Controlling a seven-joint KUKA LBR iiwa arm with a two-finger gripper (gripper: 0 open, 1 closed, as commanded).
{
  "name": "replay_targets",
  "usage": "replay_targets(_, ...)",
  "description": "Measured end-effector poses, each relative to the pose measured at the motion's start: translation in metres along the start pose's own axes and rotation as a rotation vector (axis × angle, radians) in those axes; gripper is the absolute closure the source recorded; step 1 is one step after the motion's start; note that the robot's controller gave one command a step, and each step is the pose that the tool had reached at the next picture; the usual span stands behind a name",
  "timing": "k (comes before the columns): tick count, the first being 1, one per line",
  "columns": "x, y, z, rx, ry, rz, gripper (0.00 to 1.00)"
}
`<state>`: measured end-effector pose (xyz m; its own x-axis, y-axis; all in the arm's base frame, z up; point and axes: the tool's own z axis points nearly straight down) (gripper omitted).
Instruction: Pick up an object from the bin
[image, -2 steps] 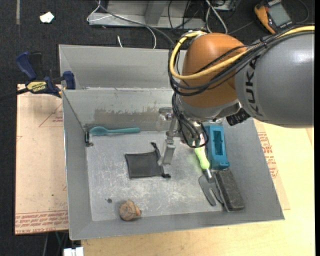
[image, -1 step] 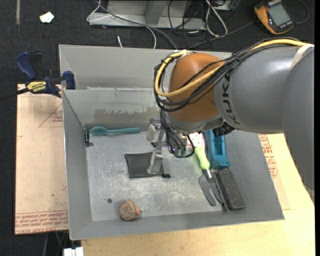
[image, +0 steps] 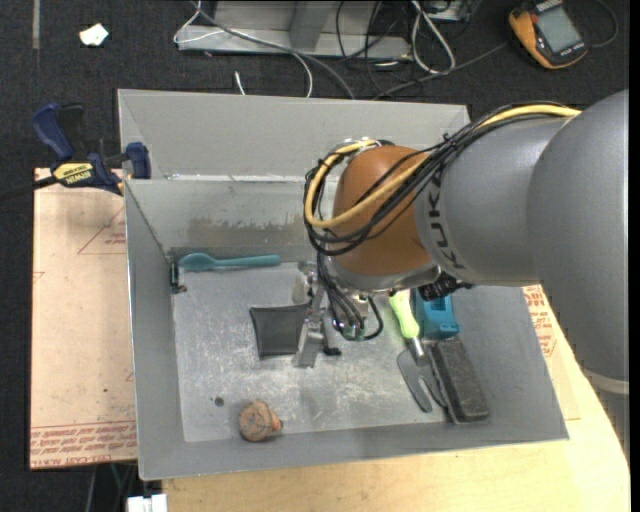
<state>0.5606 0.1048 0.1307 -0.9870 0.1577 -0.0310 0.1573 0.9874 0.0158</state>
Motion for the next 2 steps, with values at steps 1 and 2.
replay_targets(1, -0.026, 0.005, 0.035, -0.002, 0.001, 0.022, 0.0)
replay_targets(2, -0.072, -0.027, 0.06, -0.002, -0.006, -0.16, 1.0)
